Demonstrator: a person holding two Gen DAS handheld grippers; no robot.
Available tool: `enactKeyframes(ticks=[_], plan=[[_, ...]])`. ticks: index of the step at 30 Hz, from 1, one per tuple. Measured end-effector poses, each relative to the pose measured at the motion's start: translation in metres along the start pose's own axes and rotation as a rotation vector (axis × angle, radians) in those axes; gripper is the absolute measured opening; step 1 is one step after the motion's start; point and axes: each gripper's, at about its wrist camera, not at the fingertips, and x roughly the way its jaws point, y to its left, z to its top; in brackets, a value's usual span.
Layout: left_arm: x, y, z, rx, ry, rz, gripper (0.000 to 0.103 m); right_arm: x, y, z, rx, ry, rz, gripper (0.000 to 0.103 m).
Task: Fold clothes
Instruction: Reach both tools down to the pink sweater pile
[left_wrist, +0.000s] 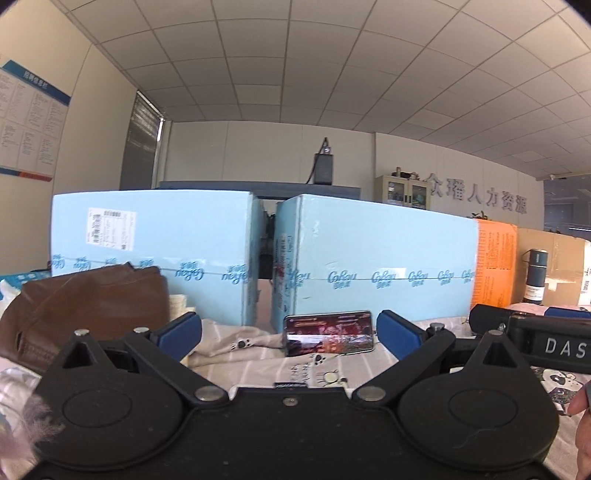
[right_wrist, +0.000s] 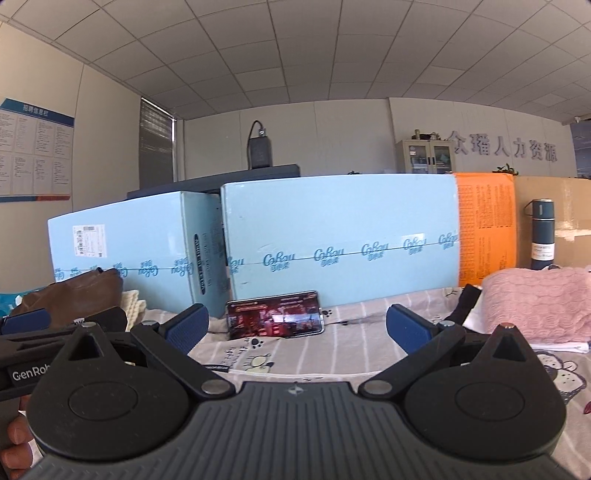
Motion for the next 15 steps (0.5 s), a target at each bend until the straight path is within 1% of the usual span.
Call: enactKeyframes(ticks=[4,8,13,15], plan=[[0.016,-0.026,0.01,0.027,-0.022,-0.06,0.103,-0.003,-0.028,0.008,0.027,-0.001,-0.104,0.103],[0.031,-0.056,0.013,0.051,-0.035,-0.13,0.103,-0.003,-0.059,0.011,0.052,0.011,-0.186,0.103],[0.055,-0.091,0.012,0.065,-0.012,-0.225,0.103,-0.003,-0.094,0.015,0.069,0.023,-0.283,0.103],[0.065,-0.105,0.012,0.067,-0.004,-0.279,0.103,-0.002,-0.109,0.016,0.074,0.026,-0.319,0.103]])
